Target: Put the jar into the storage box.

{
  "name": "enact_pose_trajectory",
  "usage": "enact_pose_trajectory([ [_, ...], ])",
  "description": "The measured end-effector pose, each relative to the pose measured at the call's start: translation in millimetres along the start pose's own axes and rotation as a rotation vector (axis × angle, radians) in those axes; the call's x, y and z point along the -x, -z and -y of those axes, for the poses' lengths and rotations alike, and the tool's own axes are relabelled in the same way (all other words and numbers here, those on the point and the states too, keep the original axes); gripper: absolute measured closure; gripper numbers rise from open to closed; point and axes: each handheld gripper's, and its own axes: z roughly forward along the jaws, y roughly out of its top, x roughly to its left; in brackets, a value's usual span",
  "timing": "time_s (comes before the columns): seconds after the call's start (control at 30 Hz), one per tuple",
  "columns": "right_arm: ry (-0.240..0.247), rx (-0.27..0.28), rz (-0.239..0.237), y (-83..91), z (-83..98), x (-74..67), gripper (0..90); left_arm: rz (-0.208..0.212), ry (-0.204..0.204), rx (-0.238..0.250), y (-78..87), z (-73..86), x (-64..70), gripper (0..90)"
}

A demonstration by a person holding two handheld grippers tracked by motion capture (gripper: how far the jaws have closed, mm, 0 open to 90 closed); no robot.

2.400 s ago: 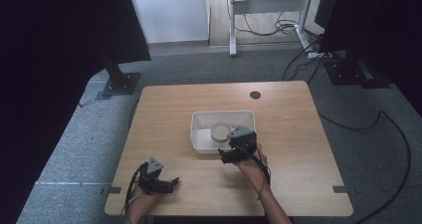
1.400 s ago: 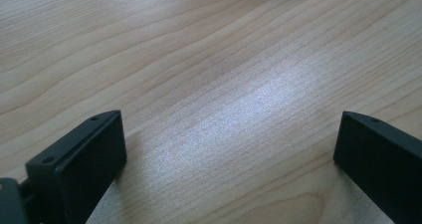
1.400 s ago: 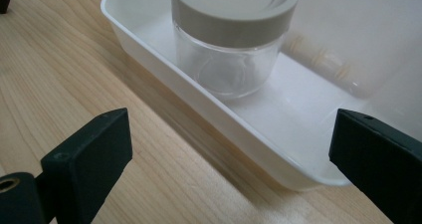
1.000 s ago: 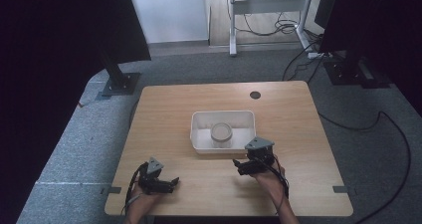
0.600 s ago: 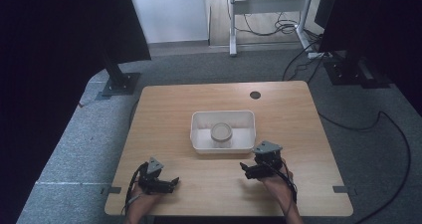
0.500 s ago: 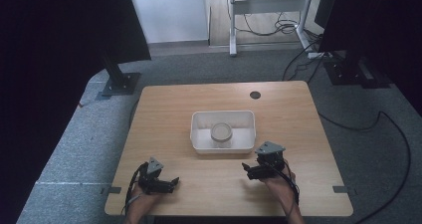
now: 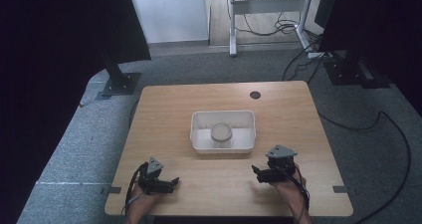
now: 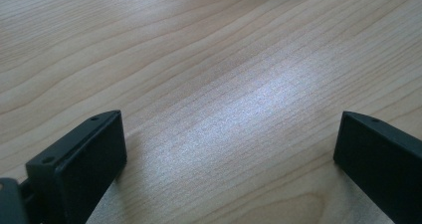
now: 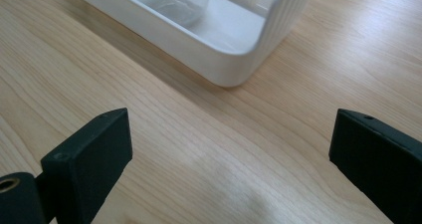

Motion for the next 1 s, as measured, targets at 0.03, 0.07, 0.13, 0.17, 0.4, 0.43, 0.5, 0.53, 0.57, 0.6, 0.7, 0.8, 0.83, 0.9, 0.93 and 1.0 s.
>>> enact_pose_trajectory([
  [0.03,-0.002,-0.001,0.005,1.4,1.7,1.2,2.9,0.0,0.001,0.0,0.0,0.0,0.0,0.0],
  [0.07,-0.004,-0.003,0.009,2.5,3.1,2.1,2.9,0.0,0.0,0.0,0.0,0.0,0.0,0.0],
  [0.13,-0.01,-0.003,0.014,4.5,6.2,4.2,2.9,0.0,0.001,0.0,0.0,0.0,0.1,0.0],
  [0.17,-0.014,-0.004,0.018,5.4,7.7,5.1,2.9,0.0,0.001,0.0,0.0,0.0,0.1,0.0],
  [0.4,-0.038,-0.016,0.035,10.4,19.0,9.9,2.9,-0.004,0.005,-0.001,-0.3,-0.3,0.5,0.0],
  [0.43,-0.039,-0.018,0.037,11.0,20.3,10.2,2.9,-0.004,0.005,-0.001,-0.3,-0.4,0.6,0.0],
  [0.5,-0.045,-0.019,0.04,11.8,22.7,10.8,2.8,-0.005,0.005,-0.001,-0.4,-0.4,0.6,0.0],
  [0.53,-0.047,-0.02,0.04,12.2,23.8,11.1,2.8,-0.005,0.005,-0.001,-0.4,-0.4,0.6,0.0],
  [0.57,-0.052,-0.021,0.042,12.6,25.3,11.4,2.8,-0.005,0.005,-0.001,-0.4,-0.5,0.6,0.0],
  [0.6,-0.055,-0.023,0.044,13.1,26.8,11.9,2.8,-0.005,0.006,0.0,-0.5,-0.5,0.7,0.0],
  [0.7,-0.065,-0.027,0.048,14.2,31.8,13.2,2.8,-0.006,0.006,0.0,-0.5,-0.5,0.7,0.0],
  [0.8,-0.077,-0.033,0.052,15.3,37.1,14.4,2.8,-0.006,0.006,0.0,-0.5,-0.6,0.8,0.0],
  [0.83,-0.079,-0.035,0.054,15.6,38.8,14.7,2.8,-0.006,0.007,0.0,-0.5,-0.6,0.8,0.0],
  [0.9,-0.086,-0.038,0.057,16.5,41.9,15.4,2.8,-0.006,0.007,0.0,-0.5,-0.6,0.8,0.0],
  [0.93,-0.09,-0.04,0.059,17.1,43.3,15.7,2.8,-0.006,0.007,0.0,-0.5,-0.6,0.8,0.0],
  [1.0,-0.096,-0.042,0.062,18.0,46.4,16.6,2.8,-0.006,0.006,0.0,-0.5,-0.6,0.8,0.0],
])
